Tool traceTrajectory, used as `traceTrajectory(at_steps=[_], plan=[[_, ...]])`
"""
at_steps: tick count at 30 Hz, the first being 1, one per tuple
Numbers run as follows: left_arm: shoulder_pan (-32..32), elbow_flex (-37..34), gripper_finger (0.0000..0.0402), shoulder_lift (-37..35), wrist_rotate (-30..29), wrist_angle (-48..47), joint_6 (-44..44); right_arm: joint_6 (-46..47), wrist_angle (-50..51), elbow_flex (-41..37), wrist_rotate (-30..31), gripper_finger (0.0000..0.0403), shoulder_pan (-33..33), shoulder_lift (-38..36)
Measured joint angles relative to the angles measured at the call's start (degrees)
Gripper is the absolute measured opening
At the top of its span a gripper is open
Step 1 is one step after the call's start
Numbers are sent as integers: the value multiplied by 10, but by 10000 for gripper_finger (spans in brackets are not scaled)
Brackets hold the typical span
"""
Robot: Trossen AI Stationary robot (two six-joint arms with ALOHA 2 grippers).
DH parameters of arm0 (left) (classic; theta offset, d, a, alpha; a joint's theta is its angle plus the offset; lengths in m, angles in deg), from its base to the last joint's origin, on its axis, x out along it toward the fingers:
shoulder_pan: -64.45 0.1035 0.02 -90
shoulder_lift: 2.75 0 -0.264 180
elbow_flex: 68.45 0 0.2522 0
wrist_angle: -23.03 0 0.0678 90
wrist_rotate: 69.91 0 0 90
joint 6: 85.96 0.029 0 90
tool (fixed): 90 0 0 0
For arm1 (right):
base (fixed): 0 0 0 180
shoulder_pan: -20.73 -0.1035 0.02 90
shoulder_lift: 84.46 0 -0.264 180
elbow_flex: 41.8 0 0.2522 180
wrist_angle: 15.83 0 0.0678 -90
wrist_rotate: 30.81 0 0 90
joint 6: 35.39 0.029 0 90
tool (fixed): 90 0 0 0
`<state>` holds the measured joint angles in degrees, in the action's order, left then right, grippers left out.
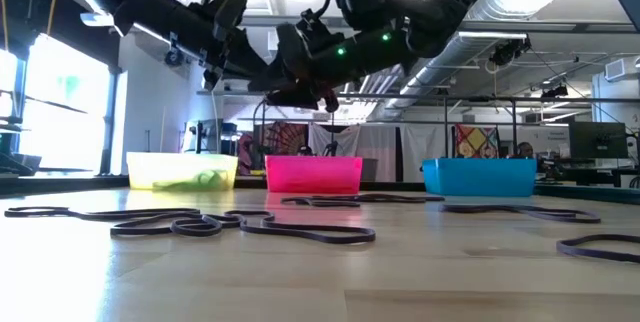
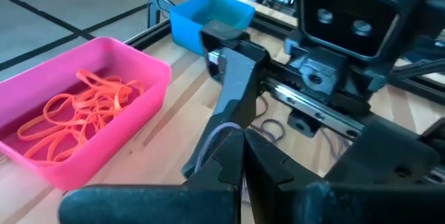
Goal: Sort rubber bands into baskets
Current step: Put the violet rubber band into the blue bin
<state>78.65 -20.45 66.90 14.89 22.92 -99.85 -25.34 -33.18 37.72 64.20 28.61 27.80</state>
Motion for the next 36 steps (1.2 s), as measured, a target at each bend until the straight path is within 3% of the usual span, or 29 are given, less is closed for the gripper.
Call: traceTrajectory(at_steps=[6, 13, 24, 30, 36], plan=[[0, 0, 0, 0, 1, 1, 0, -15, -9, 0, -19, 180, 0, 0], [-3, 0, 15, 0, 1, 4, 20, -16, -4, 0, -19, 17, 9, 0], [-4, -13, 117, 0, -24, 5, 35, -26, 115, 0, -2, 5, 47, -12], [-3, -40, 155, 0, -28, 44, 31, -49, 241, 0, 65, 1, 69, -68], [-3, -45, 161, 0, -28, 44, 26, -74, 412, 0, 150, 1, 95, -148]])
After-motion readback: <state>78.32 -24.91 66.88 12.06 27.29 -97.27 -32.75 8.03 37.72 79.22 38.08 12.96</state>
